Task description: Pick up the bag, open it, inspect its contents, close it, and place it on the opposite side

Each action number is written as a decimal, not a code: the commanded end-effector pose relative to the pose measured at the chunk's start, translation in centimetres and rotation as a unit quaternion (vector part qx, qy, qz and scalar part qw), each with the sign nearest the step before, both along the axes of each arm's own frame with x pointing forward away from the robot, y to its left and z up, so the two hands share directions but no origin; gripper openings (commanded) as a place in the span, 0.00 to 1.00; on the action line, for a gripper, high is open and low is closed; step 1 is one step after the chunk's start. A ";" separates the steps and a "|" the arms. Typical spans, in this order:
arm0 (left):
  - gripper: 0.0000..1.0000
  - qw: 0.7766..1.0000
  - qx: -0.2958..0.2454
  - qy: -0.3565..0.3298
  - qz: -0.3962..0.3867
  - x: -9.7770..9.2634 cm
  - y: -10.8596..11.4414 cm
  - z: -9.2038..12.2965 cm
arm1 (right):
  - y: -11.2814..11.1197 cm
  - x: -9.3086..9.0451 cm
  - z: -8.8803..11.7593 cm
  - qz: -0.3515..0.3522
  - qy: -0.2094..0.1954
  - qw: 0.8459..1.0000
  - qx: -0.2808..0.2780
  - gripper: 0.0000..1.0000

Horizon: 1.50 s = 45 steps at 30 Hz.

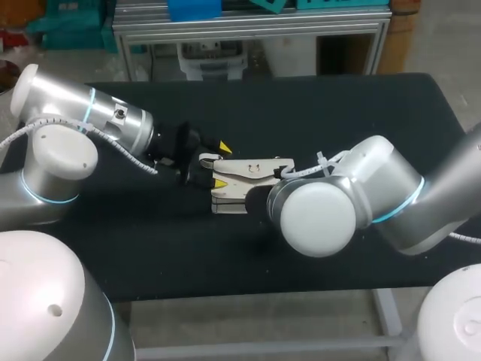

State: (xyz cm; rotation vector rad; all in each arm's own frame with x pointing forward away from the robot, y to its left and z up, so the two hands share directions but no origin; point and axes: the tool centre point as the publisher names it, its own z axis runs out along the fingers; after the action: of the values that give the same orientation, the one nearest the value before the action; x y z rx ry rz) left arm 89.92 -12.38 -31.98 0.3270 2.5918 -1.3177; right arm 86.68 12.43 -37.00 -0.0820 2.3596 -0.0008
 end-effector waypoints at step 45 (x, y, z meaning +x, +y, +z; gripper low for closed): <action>1.00 0.971 0.126 0.148 0.139 -1.0 3.3 2.0 | -3.2 2.7 6.5 -0.002 0.091 0.995 -0.036 1.00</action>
State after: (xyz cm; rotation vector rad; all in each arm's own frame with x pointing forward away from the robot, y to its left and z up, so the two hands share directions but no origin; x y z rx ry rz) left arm 88.93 -9.17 -30.27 -0.1937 2.9139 -1.0283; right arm 87.94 8.02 -30.86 -0.1286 2.4373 -0.0141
